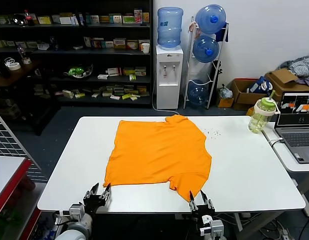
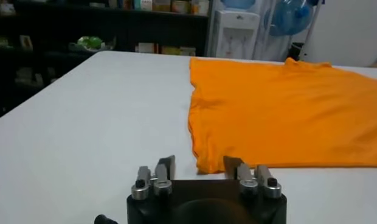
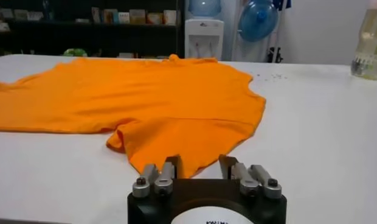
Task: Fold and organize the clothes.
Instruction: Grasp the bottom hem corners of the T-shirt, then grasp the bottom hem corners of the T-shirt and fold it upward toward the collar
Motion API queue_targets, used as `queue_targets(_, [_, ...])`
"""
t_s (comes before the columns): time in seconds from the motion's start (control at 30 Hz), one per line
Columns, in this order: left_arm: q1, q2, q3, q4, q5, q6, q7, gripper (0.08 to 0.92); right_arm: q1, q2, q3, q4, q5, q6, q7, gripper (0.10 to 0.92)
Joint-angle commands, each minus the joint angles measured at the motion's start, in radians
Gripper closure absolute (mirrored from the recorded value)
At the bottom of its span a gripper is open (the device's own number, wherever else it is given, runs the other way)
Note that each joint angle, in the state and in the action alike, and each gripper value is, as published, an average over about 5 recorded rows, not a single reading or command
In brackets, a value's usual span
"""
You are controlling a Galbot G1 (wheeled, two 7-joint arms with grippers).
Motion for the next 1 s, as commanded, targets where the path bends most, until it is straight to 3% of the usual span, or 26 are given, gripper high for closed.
queue_targets(0.03, [-0.018, -0.003, 0.01, 0.01, -0.007, 0.01, -0.009, 0.456, 0.009, 0.0, -0.004, -0.011, 0.001, -0.008, 0.003, 0.632])
queue_targets(0.33, [-0.023, -0.006, 0.012, 0.004, -0.007, 0.004, -0.009, 0.716, 0.0, -0.002, -0.004, 0.0, 0.008, 0.001, 0.005, 0.877])
queue_targets(0.53, [0.007, 0.003, 0.013, -0.045, -0.015, 0.004, -0.022, 0.88, -0.048, -0.022, -0.003, 0.063, 0.02, 0.016, 0.01, 0.901])
queue_targets(1.0, [0.195, 0.085, -0.025, -0.242, -0.076, 0.015, -0.081, 0.911, -0.301, -0.096, 0.061, 0.303, 0.041, 0.056, 0.03, 0.901])
